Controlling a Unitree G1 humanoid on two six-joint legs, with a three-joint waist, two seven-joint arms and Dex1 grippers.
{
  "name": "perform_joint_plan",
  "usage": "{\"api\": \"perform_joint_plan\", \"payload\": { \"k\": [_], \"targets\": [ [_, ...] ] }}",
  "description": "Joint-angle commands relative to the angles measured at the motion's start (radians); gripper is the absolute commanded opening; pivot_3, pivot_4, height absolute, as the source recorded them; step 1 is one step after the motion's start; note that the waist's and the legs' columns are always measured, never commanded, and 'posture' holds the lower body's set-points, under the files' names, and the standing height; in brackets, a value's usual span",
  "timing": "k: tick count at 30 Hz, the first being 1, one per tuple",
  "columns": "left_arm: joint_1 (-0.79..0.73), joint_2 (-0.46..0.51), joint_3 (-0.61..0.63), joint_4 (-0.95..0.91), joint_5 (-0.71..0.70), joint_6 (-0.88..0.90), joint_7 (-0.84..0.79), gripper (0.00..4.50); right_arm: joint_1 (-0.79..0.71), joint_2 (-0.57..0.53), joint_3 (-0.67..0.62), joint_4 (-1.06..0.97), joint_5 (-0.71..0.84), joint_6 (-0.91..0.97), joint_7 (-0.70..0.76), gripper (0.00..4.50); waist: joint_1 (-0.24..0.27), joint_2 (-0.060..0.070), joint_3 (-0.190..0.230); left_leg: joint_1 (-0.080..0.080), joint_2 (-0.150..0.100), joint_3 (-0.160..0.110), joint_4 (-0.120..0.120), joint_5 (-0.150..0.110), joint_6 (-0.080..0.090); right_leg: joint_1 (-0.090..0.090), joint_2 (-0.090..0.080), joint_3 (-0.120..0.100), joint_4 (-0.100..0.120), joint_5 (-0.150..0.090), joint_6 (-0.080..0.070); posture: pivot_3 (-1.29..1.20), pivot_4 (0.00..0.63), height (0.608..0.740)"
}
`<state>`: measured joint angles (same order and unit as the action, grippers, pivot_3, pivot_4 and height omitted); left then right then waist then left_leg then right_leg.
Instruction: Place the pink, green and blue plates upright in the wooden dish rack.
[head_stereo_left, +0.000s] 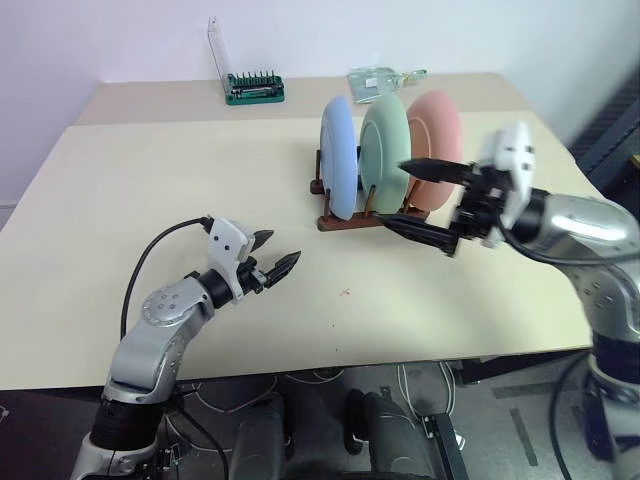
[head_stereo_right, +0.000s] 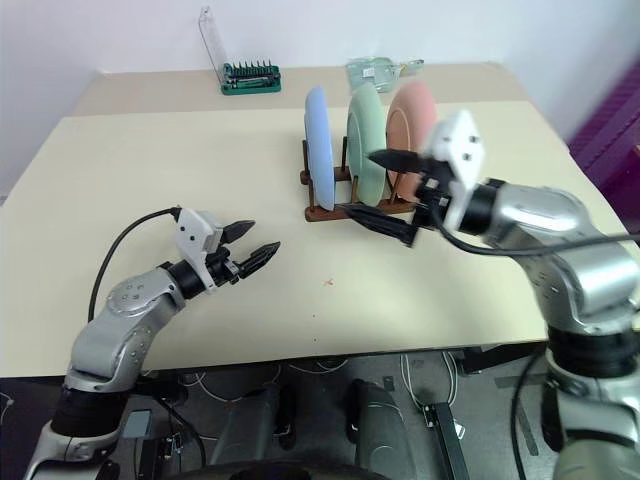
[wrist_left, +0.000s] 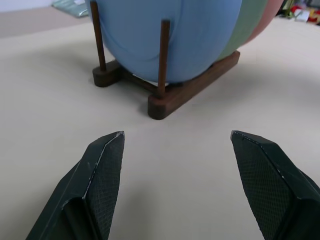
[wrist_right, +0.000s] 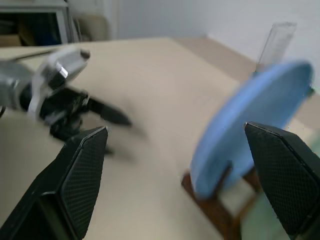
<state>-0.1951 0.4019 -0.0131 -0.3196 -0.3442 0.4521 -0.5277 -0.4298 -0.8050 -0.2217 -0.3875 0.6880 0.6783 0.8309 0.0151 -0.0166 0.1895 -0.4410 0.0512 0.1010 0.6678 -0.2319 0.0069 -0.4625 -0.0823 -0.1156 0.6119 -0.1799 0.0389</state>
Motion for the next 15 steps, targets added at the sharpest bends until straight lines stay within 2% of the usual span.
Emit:
{"api": "perform_joint_plan", "payload": {
  "k": [1,5,9,15],
  "targets": [
    [-0.042,-0.040,0.065,0.072,0.020,-0.059,0.073,3.48,0.157,-0.039,-0.112,0.099,-0.083,-0.070,0.005,4.44,0.005,-0.001,-0.001,0.000,0.000,-0.001,0.000,0.000,0.000,0.001,0.000,-0.001,-0.001,0.000,0.000,0.00,0.150,0.730],
    [-0.070,-0.048,0.075,0.129,0.039,-0.090,0.086,3.48,0.216,-0.037,-0.079,0.189,-0.181,-0.177,0.006,4.44,-0.007,0.001,0.000,0.000,0.000,0.000,0.000,0.000,0.000,0.000,0.000,0.000,-0.001,0.000,0.000,0.00,0.150,0.730],
    [-0.055,-0.033,0.077,0.140,0.054,-0.111,0.070,3.48,0.190,0.023,-0.055,0.251,-0.200,-0.228,-0.010,4.44,-0.011,0.002,0.000,0.001,-0.001,0.001,-0.002,0.000,0.000,-0.001,0.003,0.001,0.000,0.001,0.000,0.00,0.150,0.730],
    [-0.009,-0.022,0.071,0.139,0.083,-0.126,0.073,3.48,0.164,0.043,-0.018,0.314,-0.243,-0.288,0.004,4.44,0.001,0.002,0.000,0.001,0.000,0.001,-0.001,0.000,0.000,-0.001,0.001,0.001,0.001,0.000,0.000,0.00,0.150,0.730]
  ]
}}
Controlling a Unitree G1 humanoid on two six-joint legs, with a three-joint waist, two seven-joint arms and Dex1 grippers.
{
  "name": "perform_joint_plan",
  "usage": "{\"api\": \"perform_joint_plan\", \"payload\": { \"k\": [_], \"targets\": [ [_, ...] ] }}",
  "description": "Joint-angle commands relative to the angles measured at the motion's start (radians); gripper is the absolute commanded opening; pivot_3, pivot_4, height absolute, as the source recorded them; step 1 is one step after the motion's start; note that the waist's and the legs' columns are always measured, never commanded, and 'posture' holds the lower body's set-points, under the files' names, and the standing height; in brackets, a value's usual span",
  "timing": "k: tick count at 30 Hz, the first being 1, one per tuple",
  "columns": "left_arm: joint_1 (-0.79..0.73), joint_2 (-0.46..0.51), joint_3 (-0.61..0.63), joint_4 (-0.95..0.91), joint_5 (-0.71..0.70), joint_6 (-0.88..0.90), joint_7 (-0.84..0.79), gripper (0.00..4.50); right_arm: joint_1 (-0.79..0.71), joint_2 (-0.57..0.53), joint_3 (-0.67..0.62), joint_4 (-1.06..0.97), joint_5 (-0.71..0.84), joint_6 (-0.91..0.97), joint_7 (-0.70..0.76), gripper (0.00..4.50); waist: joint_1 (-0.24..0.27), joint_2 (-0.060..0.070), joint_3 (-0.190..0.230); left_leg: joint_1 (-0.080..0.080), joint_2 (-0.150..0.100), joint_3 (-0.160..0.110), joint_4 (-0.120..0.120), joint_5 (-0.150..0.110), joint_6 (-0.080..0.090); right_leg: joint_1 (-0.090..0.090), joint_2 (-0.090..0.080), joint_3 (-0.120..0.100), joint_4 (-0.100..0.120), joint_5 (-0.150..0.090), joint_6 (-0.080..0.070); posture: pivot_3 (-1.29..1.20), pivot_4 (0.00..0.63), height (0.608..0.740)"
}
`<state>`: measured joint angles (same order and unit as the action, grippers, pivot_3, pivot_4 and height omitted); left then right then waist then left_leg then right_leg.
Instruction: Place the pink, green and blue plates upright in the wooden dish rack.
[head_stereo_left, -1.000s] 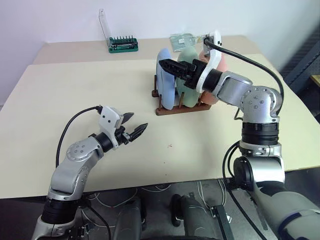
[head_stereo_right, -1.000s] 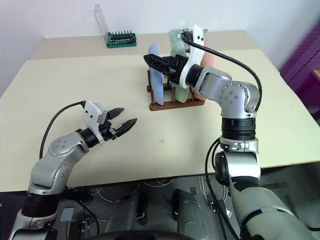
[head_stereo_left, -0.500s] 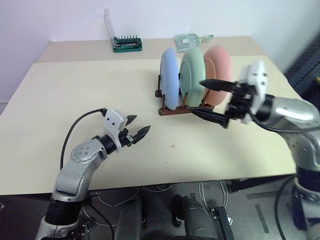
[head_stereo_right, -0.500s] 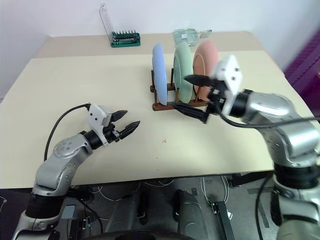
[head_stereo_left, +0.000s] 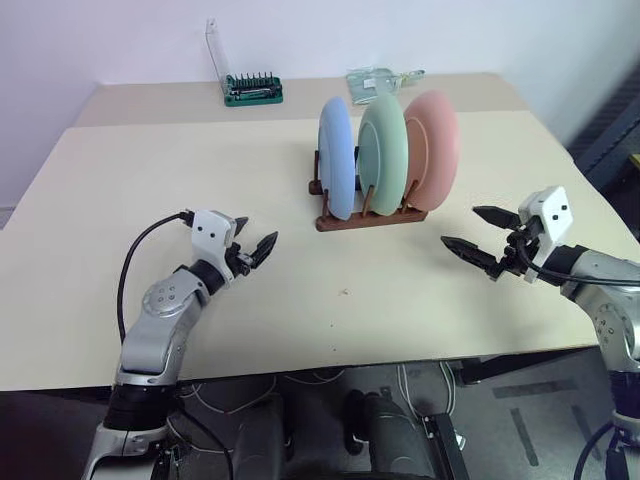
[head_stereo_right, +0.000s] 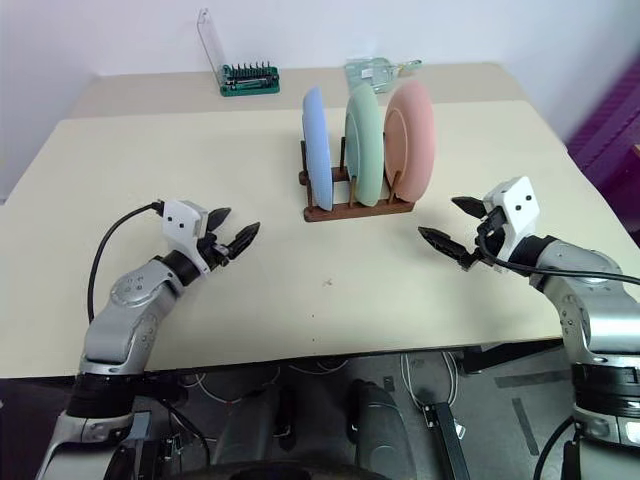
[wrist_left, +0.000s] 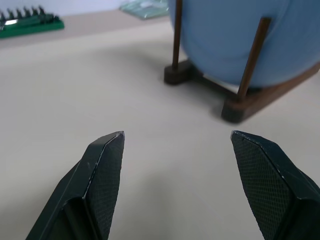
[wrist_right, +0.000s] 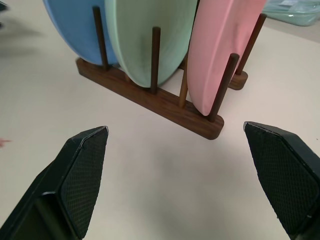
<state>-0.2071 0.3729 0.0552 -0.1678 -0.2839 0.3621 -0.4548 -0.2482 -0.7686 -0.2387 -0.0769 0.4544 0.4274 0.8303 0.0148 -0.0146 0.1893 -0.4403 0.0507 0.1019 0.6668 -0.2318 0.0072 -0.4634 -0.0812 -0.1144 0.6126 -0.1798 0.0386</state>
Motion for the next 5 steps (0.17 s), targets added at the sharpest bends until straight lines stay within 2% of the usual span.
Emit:
{"api": "perform_joint_plan", "payload": {
  "k": [1,5],
  "targets": [
    [0.010,0.008,-0.008,-0.020,0.035,-0.039,0.004,3.48,-0.013,0.002,0.007,0.002,-0.019,-0.048,0.015,4.44,0.002,0.000,0.000,0.000,0.000,0.000,0.001,0.000,0.000,0.000,0.000,0.000,0.000,0.000,0.000,0.00,0.150,0.730],
    [0.006,-0.022,0.003,-0.026,0.043,-0.034,0.040,3.48,-0.073,0.007,0.028,0.044,-0.028,-0.056,0.023,4.44,0.001,0.000,0.000,-0.001,0.000,0.000,0.001,0.000,0.000,0.000,-0.001,0.000,0.000,0.000,0.000,0.00,0.150,0.730]
  ]
}}
